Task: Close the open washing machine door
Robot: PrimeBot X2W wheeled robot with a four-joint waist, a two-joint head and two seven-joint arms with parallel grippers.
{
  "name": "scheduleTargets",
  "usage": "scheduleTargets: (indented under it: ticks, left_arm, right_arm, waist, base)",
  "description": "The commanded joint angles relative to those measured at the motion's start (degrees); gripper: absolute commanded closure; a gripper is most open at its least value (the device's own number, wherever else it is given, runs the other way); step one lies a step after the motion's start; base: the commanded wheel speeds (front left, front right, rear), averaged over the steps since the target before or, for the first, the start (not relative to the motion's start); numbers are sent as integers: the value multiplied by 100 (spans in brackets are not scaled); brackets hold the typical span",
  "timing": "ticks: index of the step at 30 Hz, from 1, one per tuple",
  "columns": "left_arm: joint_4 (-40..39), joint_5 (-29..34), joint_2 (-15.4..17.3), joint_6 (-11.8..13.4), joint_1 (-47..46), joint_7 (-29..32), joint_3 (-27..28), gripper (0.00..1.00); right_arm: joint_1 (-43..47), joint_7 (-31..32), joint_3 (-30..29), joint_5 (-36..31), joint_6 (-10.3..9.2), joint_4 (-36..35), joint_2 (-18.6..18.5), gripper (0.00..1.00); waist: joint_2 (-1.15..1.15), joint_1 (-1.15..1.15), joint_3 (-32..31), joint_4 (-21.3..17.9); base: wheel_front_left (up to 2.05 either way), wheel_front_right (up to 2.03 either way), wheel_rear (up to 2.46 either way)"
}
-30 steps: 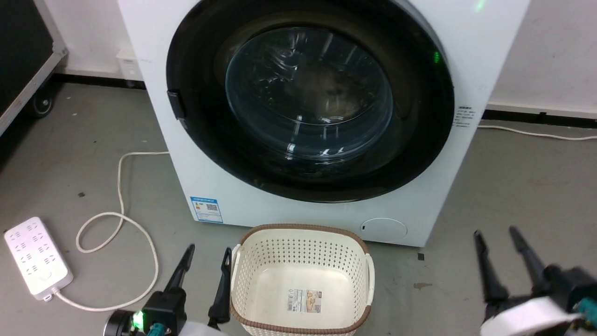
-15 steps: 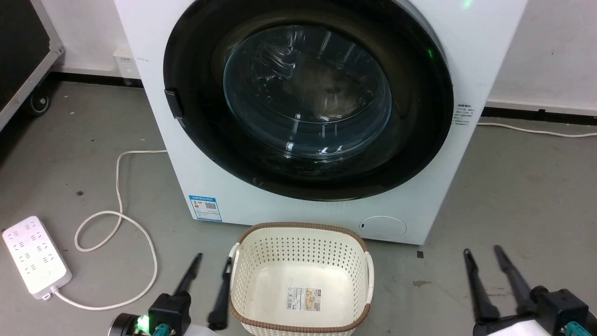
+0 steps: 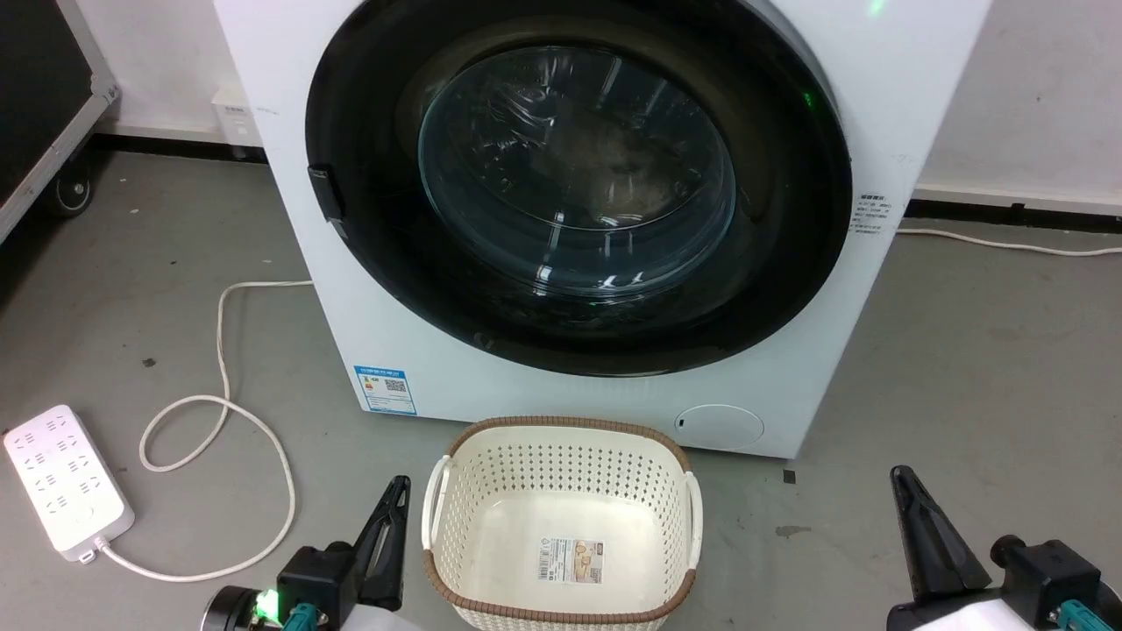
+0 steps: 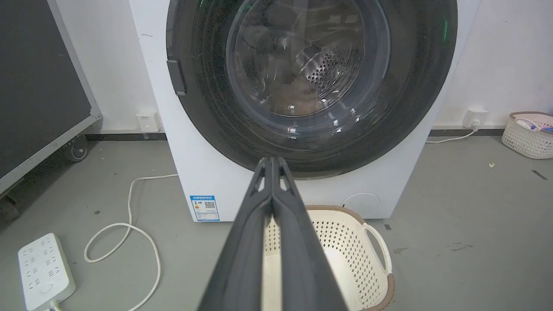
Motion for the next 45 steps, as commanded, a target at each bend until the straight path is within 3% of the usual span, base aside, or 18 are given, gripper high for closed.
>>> scheduleTargets:
  ticks: [1,45]
  left_arm:
    - [-42,49,-6,19,-10,42,40,100]
    - [-419,234,-91,98,-43,569,333,100]
  right_arm:
    - [-36,31,7,-68,0,-50,16,100]
    - [-165,549,59,-318,-2,-262,72,100]
  waist:
    - [0,0,3,-2]
    - [0,0,64,-42]
  base:
    - [0,0,0]
    - [0,0,0]
